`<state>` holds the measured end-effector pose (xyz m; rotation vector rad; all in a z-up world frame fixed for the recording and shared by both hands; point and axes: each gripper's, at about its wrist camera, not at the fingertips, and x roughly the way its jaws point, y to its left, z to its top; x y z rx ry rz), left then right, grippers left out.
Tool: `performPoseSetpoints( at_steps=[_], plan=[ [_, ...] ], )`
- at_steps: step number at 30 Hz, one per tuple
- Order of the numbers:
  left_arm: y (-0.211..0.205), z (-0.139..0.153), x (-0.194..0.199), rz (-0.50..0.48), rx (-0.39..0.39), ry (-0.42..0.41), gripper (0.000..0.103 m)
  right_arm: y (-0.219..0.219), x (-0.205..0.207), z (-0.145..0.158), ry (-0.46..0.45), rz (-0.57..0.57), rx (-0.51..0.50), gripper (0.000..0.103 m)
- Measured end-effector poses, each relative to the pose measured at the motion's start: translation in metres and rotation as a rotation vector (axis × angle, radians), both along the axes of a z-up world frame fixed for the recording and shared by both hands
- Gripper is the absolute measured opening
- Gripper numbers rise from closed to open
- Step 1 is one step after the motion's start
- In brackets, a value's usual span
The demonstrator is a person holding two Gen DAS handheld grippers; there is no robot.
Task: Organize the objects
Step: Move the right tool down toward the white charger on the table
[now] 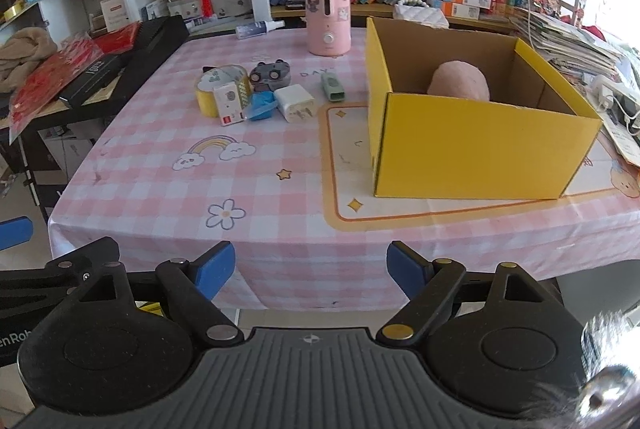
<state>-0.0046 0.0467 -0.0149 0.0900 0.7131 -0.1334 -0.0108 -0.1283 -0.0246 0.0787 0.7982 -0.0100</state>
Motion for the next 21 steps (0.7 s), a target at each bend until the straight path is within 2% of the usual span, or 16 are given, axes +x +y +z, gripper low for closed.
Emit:
performPoseSetpoints(
  at_steps=[11,21],
  plan=[
    [0.005,-0.007,0.021,0.019,-0.03,0.021,0.095,0.006,0.022,-0.005,0.014,0.024,-0.013,0.082],
    [0.004,-0.011,0.061,0.038,-0.049,0.03,0.094,0.005,0.066,-0.01,0.034,0.054,-0.027,0.08]
  ],
)
